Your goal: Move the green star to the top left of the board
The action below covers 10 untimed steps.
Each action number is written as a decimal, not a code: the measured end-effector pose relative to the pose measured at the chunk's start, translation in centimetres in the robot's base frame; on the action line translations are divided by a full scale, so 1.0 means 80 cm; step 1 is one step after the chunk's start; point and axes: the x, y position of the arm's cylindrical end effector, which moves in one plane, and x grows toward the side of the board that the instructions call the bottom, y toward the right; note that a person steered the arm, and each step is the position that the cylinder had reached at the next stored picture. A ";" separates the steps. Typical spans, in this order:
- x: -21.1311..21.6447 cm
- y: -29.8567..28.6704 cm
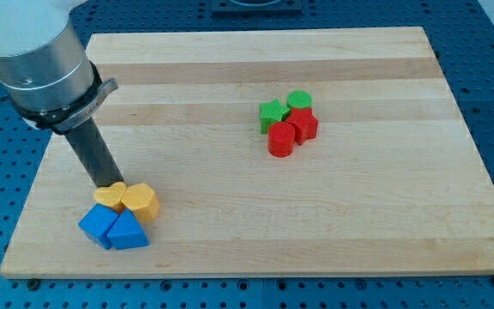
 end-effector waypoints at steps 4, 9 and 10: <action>-0.070 0.199; -0.125 0.268; -0.127 0.237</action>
